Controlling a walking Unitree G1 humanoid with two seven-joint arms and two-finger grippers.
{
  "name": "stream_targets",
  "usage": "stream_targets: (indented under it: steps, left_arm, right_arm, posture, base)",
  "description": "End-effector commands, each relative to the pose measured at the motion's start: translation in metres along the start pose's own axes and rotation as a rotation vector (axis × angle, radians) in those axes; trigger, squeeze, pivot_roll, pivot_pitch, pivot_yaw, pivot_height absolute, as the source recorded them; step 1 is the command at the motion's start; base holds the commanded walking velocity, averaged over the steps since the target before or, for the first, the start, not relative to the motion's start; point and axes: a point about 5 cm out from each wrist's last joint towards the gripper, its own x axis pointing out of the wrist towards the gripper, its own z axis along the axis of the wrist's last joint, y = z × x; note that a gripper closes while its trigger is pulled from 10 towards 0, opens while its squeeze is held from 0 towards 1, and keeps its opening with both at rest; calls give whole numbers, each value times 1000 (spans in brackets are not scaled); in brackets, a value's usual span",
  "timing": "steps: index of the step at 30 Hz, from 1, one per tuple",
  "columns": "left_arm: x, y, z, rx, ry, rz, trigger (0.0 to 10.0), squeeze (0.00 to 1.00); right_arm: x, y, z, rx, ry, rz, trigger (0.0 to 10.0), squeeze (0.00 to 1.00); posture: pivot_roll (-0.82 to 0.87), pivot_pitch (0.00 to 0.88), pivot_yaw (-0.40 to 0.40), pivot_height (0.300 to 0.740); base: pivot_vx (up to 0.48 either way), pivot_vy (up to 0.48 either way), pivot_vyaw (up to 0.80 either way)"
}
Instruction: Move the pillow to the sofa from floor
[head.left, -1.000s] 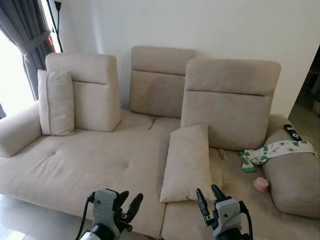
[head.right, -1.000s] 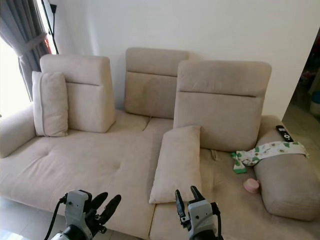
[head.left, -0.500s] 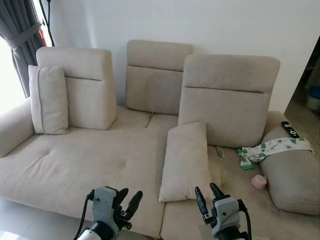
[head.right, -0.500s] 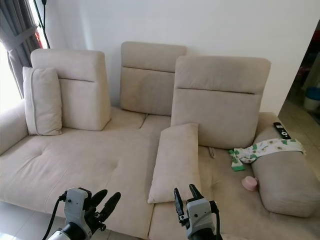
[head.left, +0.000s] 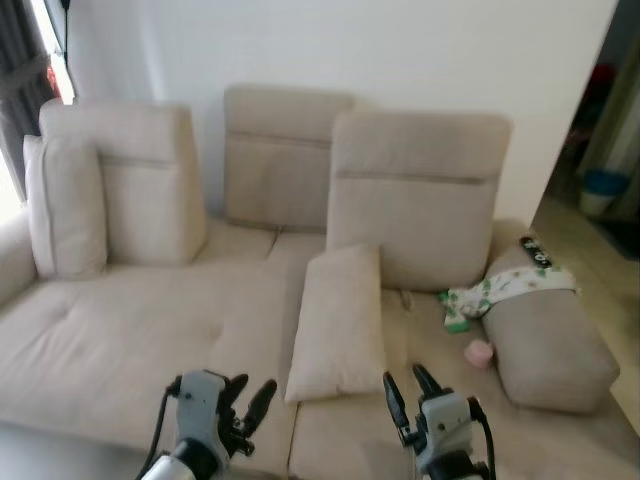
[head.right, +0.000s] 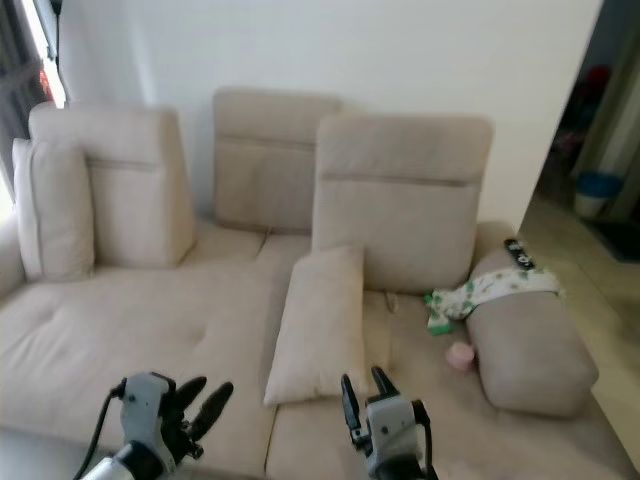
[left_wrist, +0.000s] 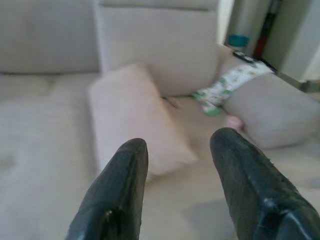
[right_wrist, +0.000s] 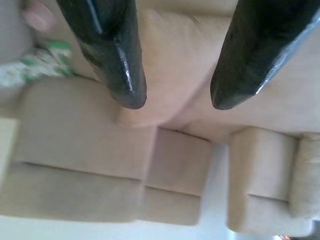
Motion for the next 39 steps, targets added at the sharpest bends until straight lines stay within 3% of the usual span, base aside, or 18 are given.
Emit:
stream_targets:
  steps: [1, 16, 39]
  left_arm:
    - [0, -2, -2, 7, 12, -9, 10000, 0]
    - [0, -2, -3, 11, 12, -10, 10000, 0]
    - [2, 1, -2, -4, 8, -2, 10000, 0]
  right_arm:
    - [0, -2, 0, -1, 1, -5, 10000, 0]
    - [2, -1, 1, -6, -4, 5, 10000, 0]
    - [1, 0, -1, -3, 2, 5, 10000, 0]
  posture:
    - [136, 0, 32, 740]
    - [138, 0, 28, 740]
    - [136, 0, 33, 740]
  base:
    - [0, -371, 0]
    - [0, -332, 0]
    - [0, 0, 0]
